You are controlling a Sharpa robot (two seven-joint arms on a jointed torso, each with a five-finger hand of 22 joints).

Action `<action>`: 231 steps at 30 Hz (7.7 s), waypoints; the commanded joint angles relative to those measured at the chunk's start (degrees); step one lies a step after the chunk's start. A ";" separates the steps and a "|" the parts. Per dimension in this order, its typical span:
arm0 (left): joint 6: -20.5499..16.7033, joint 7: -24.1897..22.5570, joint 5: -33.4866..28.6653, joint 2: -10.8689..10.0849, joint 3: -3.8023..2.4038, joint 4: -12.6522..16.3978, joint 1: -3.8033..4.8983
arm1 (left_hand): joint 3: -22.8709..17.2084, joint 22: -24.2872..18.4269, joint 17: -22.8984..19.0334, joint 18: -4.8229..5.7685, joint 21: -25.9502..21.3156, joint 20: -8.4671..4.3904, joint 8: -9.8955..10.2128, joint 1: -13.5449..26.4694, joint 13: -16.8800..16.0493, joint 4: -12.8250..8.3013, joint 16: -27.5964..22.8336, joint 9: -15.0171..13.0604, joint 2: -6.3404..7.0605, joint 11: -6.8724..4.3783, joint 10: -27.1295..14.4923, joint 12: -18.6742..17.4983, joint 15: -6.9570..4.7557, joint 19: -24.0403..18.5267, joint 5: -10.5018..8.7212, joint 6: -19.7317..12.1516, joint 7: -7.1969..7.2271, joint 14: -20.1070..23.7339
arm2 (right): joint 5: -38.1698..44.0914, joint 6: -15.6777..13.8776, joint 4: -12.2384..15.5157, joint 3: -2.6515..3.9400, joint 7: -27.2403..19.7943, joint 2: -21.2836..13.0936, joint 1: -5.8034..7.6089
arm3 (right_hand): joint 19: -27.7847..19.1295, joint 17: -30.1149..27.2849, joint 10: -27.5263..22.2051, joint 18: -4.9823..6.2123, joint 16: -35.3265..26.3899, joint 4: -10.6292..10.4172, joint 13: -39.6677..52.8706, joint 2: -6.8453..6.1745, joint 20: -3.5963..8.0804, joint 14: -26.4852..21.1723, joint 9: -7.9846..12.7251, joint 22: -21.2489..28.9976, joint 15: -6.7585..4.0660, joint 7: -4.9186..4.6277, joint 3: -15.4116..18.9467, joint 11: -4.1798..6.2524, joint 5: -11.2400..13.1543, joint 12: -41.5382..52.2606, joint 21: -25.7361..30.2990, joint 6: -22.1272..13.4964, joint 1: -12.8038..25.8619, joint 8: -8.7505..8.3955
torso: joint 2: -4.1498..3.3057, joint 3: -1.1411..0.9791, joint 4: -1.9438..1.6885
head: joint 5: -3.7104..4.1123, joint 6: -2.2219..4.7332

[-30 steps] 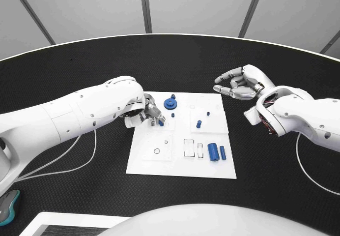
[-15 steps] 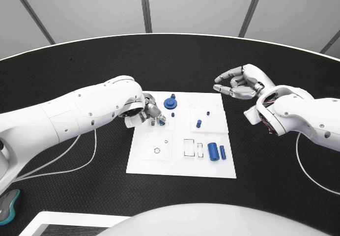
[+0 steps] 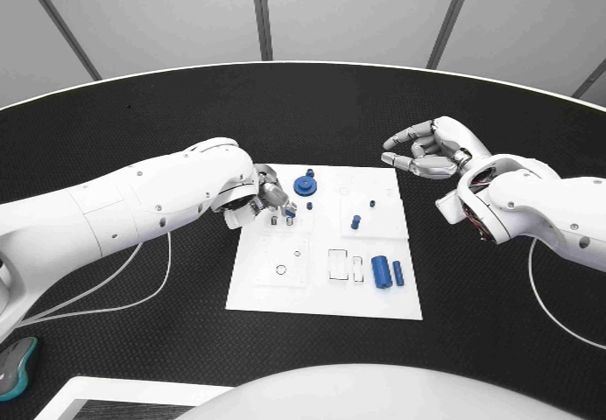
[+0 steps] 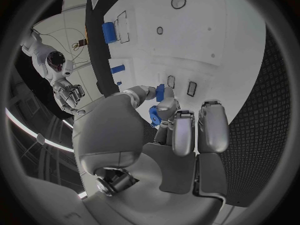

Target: Assemble the parts on the task board

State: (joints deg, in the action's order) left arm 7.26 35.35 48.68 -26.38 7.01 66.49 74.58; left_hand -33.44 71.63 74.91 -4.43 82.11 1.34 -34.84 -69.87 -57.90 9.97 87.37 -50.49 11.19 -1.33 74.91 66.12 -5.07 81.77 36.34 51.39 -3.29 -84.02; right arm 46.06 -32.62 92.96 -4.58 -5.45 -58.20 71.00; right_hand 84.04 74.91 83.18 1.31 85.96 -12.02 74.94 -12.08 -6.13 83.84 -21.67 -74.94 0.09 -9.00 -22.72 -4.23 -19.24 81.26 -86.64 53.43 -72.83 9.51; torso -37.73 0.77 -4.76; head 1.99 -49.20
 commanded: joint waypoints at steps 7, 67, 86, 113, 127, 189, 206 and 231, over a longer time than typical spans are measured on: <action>-2.59 -0.41 3.25 -0.88 0.07 1.51 -0.67 | -6.30 0.13 8.91 0.70 -0.09 0.21 -0.56 -0.49 -0.81 -5.57 -0.28 -0.40 -0.34 0.00 1.04 0.90 0.32 0.15 0.48 0.69 0.17 -4.36 | 0.00 0.04 -0.12 0.00 -0.05 0.09 0.00 | 2.20 7.80 0.15 0.30 -0.35 -0.32 8.00 0.12 0.37 4.29 -0.09 -7.39 -0.37 0.04 0.14 0.18 -0.25 -0.07 0.30 -0.34 0.22 0.38 | -0.02 0.03 -0.02 | -0.13 -0.05; 3.77 -1.64 -0.14 -3.25 0.30 2.91 -1.67 | -10.11 0.31 8.89 0.71 0.02 -0.12 -2.45 1.80 -2.02 -6.51 -0.29 -0.90 0.90 -0.40 1.83 2.19 0.00 0.20 1.43 0.99 0.59 -4.36 | 0.00 0.44 -1.47 -0.02 -0.25 0.80 -0.04 | 2.23 7.81 0.18 0.29 -0.37 -0.49 8.00 0.21 0.39 4.30 -0.12 -7.42 -0.40 0.08 0.18 0.23 -0.46 -0.04 0.32 -0.34 0.33 0.48 | -0.09 -0.08 0.10 | -0.36 -0.15; 7.50 -1.97 -0.85 -1.56 0.26 0.41 0.25 | -10.47 0.04 8.82 0.66 -0.11 -0.10 -2.51 1.85 -1.26 -6.68 -0.33 -0.85 0.51 -0.30 1.38 1.60 0.08 0.05 0.86 0.64 0.48 -4.35 | 0.00 0.44 -1.43 -0.02 -0.10 0.73 -0.04 | 2.23 7.81 0.18 0.29 -0.37 -0.49 8.00 0.21 0.39 4.30 -0.12 -7.42 -0.40 0.08 0.18 0.23 -0.46 -0.04 0.32 -0.34 0.33 0.48 | -0.16 -0.03 0.03 | 0.00 -0.03; 19.27 1.67 -2.55 3.16 0.24 -6.62 3.04 | -12.61 -2.81 7.78 0.04 -1.85 1.83 -1.69 1.11 5.49 -6.70 -0.80 0.86 -7.80 1.97 -4.84 -1.54 2.14 -1.97 -31.12 -5.78 -1.83 -3.92 | 0.00 0.73 -1.79 -0.02 0.10 1.39 -0.04 | 2.23 7.81 0.18 0.29 -0.37 -0.49 8.00 0.21 0.39 4.30 -0.12 -7.42 -0.40 0.08 0.18 0.23 -0.46 -0.04 0.32 -0.34 0.33 0.48 | -0.17 -0.11 0.12 | -0.22 0.23; 21.54 3.42 -3.42 5.79 0.25 -10.10 3.16 | -13.73 -2.75 7.78 0.04 -1.83 1.90 -1.97 1.08 5.34 -7.22 -0.79 0.83 -7.75 2.03 -4.77 -1.11 2.17 -1.96 -32.17 -5.87 -1.92 -3.92 | 0.00 0.85 -1.90 -0.02 0.18 1.71 -0.04 | 2.23 7.81 0.18 0.29 -0.37 -0.49 8.00 0.21 0.39 4.30 -0.12 -7.42 -0.40 0.08 0.18 0.23 -0.46 -0.04 0.32 -0.34 0.33 0.48 | -0.03 -0.11 0.09 | -0.25 0.26; 26.89 5.80 -3.39 10.20 0.29 -16.30 2.92 | -15.55 -2.71 7.65 0.03 -1.82 2.01 -2.41 0.92 4.44 -9.64 -0.84 0.86 -6.47 2.10 -4.29 0.09 2.25 -2.01 -32.18 -5.57 -2.04 -3.86 | 0.00 0.86 -1.74 -0.02 0.18 2.20 -0.03 | 2.19 7.78 0.21 0.32 -0.41 -0.50 8.01 0.16 0.42 4.30 -0.15 -7.30 -0.43 0.10 0.24 0.25 -0.56 -0.01 0.40 -0.36 0.30 0.56 | -0.09 -0.07 0.04 | 0.09 -0.32; 27.05 5.67 -3.35 10.25 0.30 -16.28 2.82 | -15.54 -2.67 7.63 0.04 -1.80 2.01 -2.48 0.97 4.34 -9.79 -0.85 0.84 -6.33 2.10 -4.20 0.22 2.26 -2.00 -32.24 -5.50 -2.03 -3.86 | 0.00 0.88 -1.66 -0.02 0.17 2.22 -0.03 | 2.19 7.78 0.21 0.32 -0.41 -0.50 8.01 0.16 0.42 4.30 -0.15 -7.30 -0.43 0.10 0.24 0.25 -0.56 -0.01 0.40 -0.36 0.30 0.56 | -0.11 -0.11 0.06 | 0.11 -0.44; 27.30 5.68 -2.62 10.51 0.30 -16.69 2.65 | -15.52 -2.71 7.59 0.02 -1.82 2.01 -2.60 1.03 4.35 -10.03 -0.86 0.78 -6.13 2.10 -4.16 0.31 2.28 -2.03 -32.28 -5.40 -2.02 -3.84 | 0.00 0.95 -1.58 -0.02 0.10 2.25 -0.03 | 2.11 7.65 0.12 0.36 -0.51 -0.47 7.91 0.13 0.45 4.27 -0.17 -7.10 -0.45 0.11 0.25 0.27 -0.62 -0.11 0.53 -0.41 0.19 0.63 | -0.04 -0.14 0.12 | 0.20 -0.79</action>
State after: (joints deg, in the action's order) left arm 34.56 40.00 46.06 -15.92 7.32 49.84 77.25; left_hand -41.02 68.93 74.90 -4.43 80.55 3.07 -37.11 -68.50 -53.62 8.36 86.87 -49.65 4.88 0.84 70.51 66.29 -3.13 80.03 3.94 45.76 -5.41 -84.13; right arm 46.06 -31.68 91.37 -4.60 -5.34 -55.96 70.97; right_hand 84.04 74.93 83.18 1.31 85.74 -12.25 74.94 -12.09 -6.13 84.04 -21.74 -74.90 -0.10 -9.00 -22.48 -4.23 -19.50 81.26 -86.42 53.43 -72.83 9.95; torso -37.78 0.66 -4.66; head 2.17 -49.99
